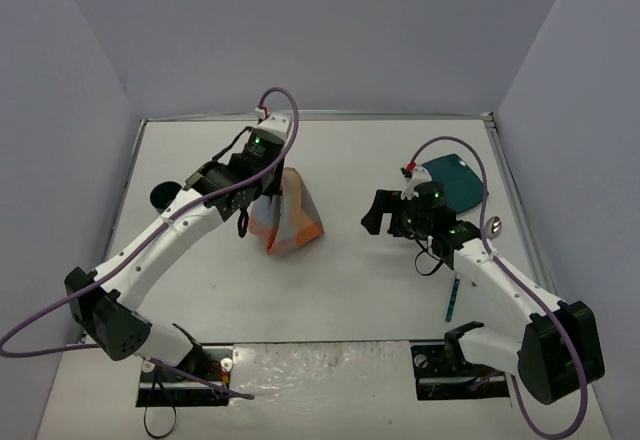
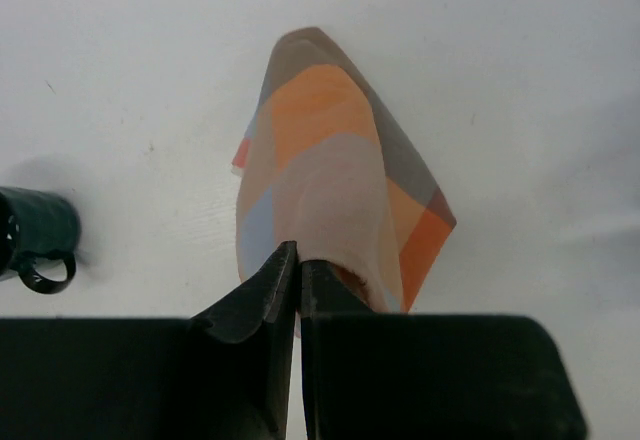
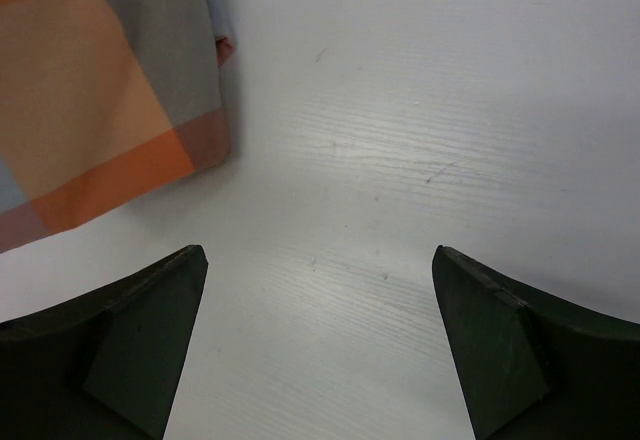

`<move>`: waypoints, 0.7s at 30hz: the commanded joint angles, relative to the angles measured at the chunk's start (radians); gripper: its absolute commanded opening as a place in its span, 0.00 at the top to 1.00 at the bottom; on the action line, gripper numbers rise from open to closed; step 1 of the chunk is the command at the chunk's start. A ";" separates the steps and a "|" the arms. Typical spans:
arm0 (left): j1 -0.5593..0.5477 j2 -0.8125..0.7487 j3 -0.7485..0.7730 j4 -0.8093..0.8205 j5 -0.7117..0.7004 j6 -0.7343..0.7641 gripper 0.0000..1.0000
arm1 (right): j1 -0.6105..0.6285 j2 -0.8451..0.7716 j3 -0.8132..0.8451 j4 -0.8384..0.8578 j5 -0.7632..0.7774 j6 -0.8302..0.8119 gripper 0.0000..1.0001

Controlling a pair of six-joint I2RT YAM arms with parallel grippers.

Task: Set the dinner table for one person

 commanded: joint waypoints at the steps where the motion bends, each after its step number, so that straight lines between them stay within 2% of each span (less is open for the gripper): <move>1: 0.012 -0.008 -0.038 0.010 0.068 -0.062 1.00 | 0.060 0.050 0.034 0.139 -0.040 -0.018 0.08; 12: 0.018 0.000 0.007 -0.030 0.067 -0.048 1.00 | 0.189 0.236 0.023 0.312 -0.007 0.018 0.12; 18: 0.020 -0.017 0.054 -0.047 0.068 -0.044 1.00 | 0.210 0.382 0.055 0.435 0.029 0.056 0.15; 21: 0.020 -0.019 0.073 -0.063 0.071 -0.037 1.00 | 0.217 0.476 0.096 0.479 0.031 0.046 0.20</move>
